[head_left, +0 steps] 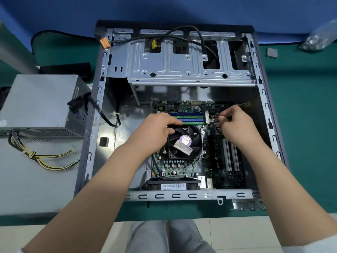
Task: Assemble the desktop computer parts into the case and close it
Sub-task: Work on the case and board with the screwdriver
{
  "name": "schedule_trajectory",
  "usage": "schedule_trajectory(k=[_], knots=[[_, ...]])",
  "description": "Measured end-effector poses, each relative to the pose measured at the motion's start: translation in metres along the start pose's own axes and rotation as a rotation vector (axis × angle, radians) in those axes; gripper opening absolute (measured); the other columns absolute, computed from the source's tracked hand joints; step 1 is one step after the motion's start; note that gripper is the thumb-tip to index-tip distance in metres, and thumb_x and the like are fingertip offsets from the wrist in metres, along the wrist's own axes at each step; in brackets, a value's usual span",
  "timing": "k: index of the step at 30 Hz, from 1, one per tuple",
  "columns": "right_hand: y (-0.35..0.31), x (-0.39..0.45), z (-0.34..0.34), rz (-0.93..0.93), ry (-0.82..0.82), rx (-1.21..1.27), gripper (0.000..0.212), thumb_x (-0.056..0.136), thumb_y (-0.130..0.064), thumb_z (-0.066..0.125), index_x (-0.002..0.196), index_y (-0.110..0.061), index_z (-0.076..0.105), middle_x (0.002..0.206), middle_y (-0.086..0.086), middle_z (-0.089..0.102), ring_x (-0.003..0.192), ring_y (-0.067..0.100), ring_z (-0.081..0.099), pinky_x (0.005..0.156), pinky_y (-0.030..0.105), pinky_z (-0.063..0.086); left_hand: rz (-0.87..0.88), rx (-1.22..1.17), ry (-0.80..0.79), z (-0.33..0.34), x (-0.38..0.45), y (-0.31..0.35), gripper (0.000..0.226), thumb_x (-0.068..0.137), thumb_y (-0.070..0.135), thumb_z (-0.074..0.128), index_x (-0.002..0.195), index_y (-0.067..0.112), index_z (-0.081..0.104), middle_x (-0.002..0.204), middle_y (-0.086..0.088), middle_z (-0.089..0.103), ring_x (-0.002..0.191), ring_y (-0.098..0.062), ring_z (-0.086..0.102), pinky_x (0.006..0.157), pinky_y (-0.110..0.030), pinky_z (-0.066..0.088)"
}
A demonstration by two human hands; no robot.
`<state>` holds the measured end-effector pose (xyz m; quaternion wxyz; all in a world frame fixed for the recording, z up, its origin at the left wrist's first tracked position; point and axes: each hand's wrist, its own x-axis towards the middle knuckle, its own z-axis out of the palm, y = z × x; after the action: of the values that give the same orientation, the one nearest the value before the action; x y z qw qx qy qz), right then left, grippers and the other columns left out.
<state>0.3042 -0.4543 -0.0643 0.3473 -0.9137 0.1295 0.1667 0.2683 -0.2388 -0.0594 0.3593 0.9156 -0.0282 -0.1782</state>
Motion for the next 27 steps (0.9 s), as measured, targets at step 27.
schedule_trajectory(k=[27], knots=[[-0.010,-0.005,-0.002,-0.263,0.055,-0.724,0.023,0.097,-0.030,0.050,0.103,-0.008,0.055,0.091,0.017,0.063,0.070,0.032,0.049,0.059,0.034,0.037,-0.024,0.021,-0.029,-0.001,0.001,0.002,0.036,0.094,0.006,0.056,0.123,0.026,0.064,0.122,0.001,0.060,0.110,-0.016,0.053,0.082,-0.013,0.033]])
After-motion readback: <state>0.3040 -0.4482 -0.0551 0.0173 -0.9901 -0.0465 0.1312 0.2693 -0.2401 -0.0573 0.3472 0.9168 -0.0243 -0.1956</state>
